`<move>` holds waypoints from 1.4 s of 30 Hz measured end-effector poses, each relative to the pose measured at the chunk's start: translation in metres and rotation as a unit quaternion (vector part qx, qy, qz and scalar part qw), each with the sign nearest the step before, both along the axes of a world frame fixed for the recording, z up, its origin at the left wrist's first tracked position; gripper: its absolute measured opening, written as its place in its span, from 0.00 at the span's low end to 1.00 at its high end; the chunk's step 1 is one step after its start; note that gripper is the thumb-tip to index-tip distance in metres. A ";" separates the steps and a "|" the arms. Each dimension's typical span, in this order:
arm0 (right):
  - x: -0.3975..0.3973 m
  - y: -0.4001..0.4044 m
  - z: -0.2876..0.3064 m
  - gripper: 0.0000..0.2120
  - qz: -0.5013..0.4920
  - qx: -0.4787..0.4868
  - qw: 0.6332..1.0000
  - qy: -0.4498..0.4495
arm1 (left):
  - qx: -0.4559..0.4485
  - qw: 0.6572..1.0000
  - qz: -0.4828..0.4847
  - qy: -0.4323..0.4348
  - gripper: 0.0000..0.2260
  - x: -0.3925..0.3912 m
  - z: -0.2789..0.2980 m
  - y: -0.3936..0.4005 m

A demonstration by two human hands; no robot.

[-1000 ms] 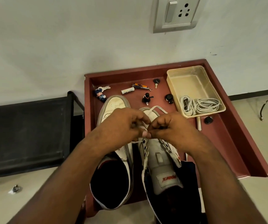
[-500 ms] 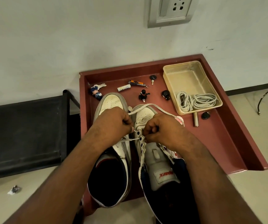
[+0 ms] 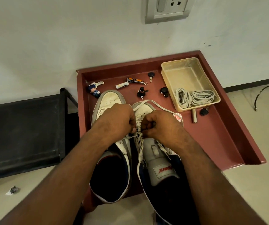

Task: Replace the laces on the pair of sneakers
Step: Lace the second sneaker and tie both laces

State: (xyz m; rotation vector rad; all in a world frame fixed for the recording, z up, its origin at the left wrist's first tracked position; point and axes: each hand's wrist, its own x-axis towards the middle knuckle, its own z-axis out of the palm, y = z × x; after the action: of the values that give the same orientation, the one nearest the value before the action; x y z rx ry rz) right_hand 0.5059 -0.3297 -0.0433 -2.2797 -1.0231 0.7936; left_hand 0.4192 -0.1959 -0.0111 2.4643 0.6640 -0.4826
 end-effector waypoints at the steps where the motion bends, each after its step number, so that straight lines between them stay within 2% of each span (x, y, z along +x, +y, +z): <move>1: -0.001 -0.001 -0.001 0.10 -0.006 0.005 1.000 0.000 | 0.005 1.000 -0.012 0.004 0.05 0.002 0.002 -0.001; 7: -0.005 -0.005 -0.003 0.07 -0.035 0.034 0.999 0.019 | 0.093 0.994 -0.049 -0.008 0.04 0.008 0.009 -0.017; 10: -0.007 -0.004 -0.005 0.06 -0.050 0.055 0.997 0.009 | 0.076 0.997 -0.024 -0.012 0.05 0.006 0.008 -0.017; 14: -0.008 -0.003 -0.006 0.06 -0.072 0.060 0.995 0.035 | -0.002 0.999 0.018 -0.049 0.19 0.001 0.008 -0.016; 20: -0.007 -0.007 -0.006 0.10 -0.080 0.058 0.993 0.064 | -0.018 0.999 0.014 -0.027 0.34 -0.002 0.013 -0.027; 22: -0.006 -0.007 -0.006 0.09 -0.077 0.056 0.993 0.073 | -0.008 1.000 0.011 -0.012 0.39 -0.006 0.014 -0.032; 24: -0.005 -0.008 -0.006 0.09 -0.075 0.059 0.992 0.080 | 0.065 0.998 -0.004 -0.001 0.41 -0.009 0.015 -0.035; 26: -0.005 -0.008 -0.007 0.08 -0.073 0.064 0.993 0.070 | 0.193 0.981 -0.006 -0.005 0.38 -0.013 0.019 -0.039; 28: -0.005 -0.008 -0.008 0.08 -0.077 0.069 0.992 0.070 | 0.263 0.965 0.001 -0.004 0.31 -0.017 0.020 -0.041; 31: -0.006 -0.008 -0.010 0.07 -0.088 0.085 0.989 0.082 | 0.256 0.965 0.002 0.049 0.26 -0.020 0.015 -0.044; 36: -0.010 -0.007 -0.008 0.08 -0.079 0.081 0.992 0.060 | 0.227 0.973 -0.033 0.042 0.12 -0.016 0.017 -0.048; 42: -0.014 0.001 -0.016 0.08 -0.040 0.008 0.999 0.018 | 0.216 0.974 -0.054 0.049 0.14 -0.017 0.011 -0.042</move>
State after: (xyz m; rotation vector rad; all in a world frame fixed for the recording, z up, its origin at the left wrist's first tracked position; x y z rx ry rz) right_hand 0.4923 -0.3292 -0.0594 -2.2692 -0.9129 0.7871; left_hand 0.4020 -0.2383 0.0001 2.9132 0.7409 -0.5515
